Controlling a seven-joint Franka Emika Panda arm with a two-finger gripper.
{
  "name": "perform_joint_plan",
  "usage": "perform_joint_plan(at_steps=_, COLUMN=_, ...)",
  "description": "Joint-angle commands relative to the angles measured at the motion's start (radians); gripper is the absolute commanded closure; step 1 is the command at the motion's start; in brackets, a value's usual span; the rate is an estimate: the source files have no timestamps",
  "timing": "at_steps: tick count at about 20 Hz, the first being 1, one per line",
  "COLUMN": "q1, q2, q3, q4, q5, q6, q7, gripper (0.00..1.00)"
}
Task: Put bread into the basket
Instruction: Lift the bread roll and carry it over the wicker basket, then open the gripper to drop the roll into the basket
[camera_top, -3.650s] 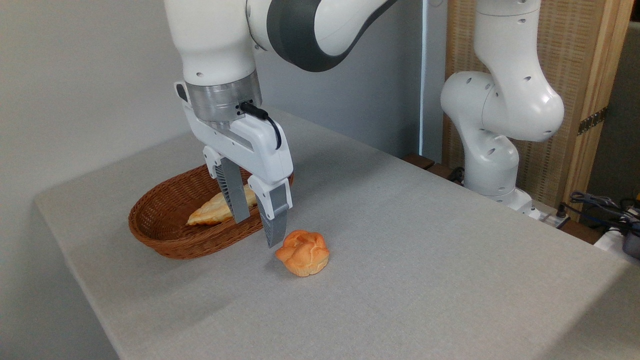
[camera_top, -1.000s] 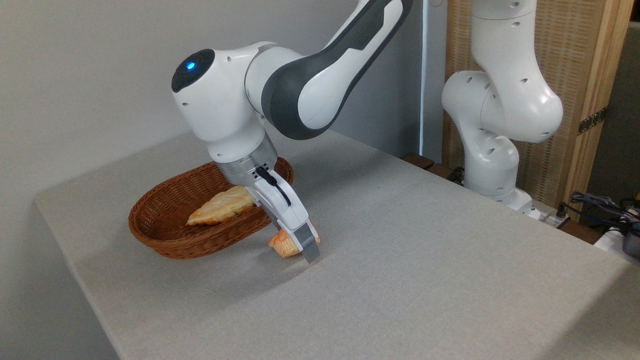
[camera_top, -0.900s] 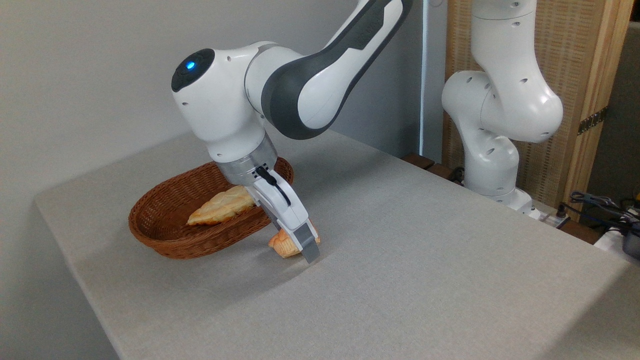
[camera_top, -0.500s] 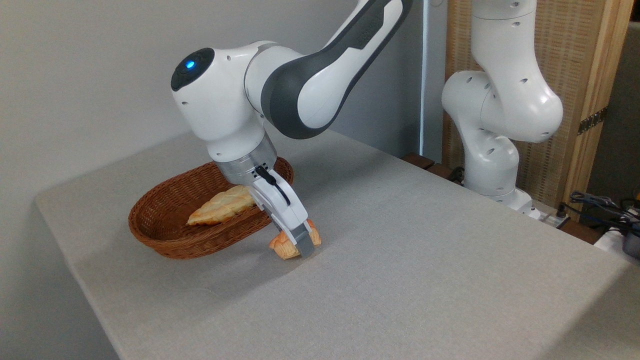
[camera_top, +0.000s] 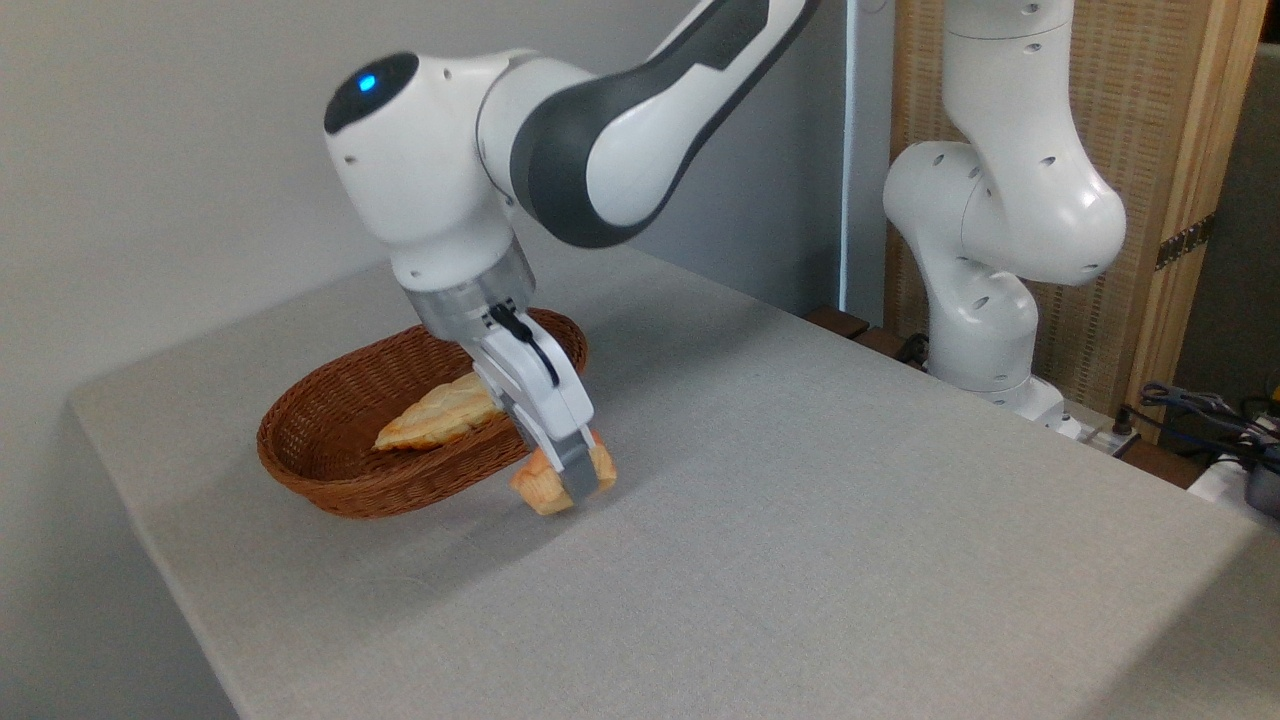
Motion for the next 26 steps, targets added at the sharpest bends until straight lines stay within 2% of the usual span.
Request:
perform_joint_plan(at_steps=1, q1=-0.005, q2=-0.018, q3=0.000, q4=0.049, q5=-0.058, q6=-0.002, q7=0.006, gripper=0.54)
perform_joint_plan(at_steps=2, q1=-0.005, q2=-0.023, q3=-0.004, q4=0.052, q5=-0.061, q6=-0.002, q7=0.006, gripper=0.54)
perform_joint_plan(at_steps=5, q1=-0.005, q2=-0.026, q3=-0.030, q4=0.087, q5=-0.122, q6=0.001, q7=0.000, gripper=0.54)
perform_joint_plan(at_steps=7, q1=-0.005, q2=-0.026, q3=-0.033, q4=0.102, q5=-0.140, q6=0.004, q7=-0.003, gripper=0.53)
perform_joint_plan(at_steps=10, q1=-0.005, q2=-0.026, q3=-0.059, q4=0.122, q5=-0.179, q6=0.016, q7=-0.014, gripper=0.46)
perform_joint_plan(at_steps=12, q1=-0.005, q2=-0.026, q3=-0.065, q4=0.136, q5=-0.206, q6=0.027, q7=-0.015, gripper=0.25)
perform_joint_plan(at_steps=13, q1=-0.006, q2=-0.026, q3=-0.066, q4=0.138, q5=-0.213, q6=0.030, q7=-0.017, gripper=0.06)
perform_joint_plan(at_steps=15, q1=-0.008, q2=-0.026, q3=-0.082, q4=0.138, q5=-0.213, q6=0.030, q7=-0.017, gripper=0.00)
perform_joint_plan(at_steps=17, q1=-0.008, q2=-0.024, q3=-0.099, q4=0.138, q5=-0.208, q6=0.030, q7=-0.017, gripper=0.00)
perform_joint_plan(at_steps=26, q1=-0.008, q2=-0.026, q3=-0.100, q4=0.138, q5=-0.205, q6=0.030, q7=-0.015, gripper=0.00)
